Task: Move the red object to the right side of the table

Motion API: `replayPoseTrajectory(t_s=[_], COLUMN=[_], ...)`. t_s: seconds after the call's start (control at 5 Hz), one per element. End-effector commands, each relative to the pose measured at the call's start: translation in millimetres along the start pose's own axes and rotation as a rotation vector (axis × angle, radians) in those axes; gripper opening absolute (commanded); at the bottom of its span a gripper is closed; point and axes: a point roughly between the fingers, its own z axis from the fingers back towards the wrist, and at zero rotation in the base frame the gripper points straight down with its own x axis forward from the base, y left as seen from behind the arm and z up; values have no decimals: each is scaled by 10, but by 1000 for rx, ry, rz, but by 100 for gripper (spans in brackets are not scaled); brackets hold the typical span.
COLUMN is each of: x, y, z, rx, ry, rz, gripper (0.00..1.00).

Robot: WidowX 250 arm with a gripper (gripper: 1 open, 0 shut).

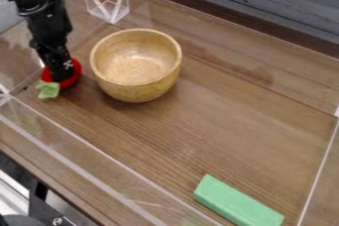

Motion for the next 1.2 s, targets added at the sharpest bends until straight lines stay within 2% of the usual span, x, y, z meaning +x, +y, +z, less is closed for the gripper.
replayPoseTrajectory(t_s=[0.0, 0.2, 0.4, 0.6, 0.8, 1.0], x=[96, 169, 319, 464, 649, 834], y=[26, -154, -478, -832, -1150, -1472], z=[366, 612, 767, 817, 790, 716], rx=[71, 86, 82, 71, 60, 57], ry=[-56, -91, -116, -126, -134, -134], rz=[34, 83, 118, 113, 133, 121], gripper=[0, 0, 0, 0, 0, 0])
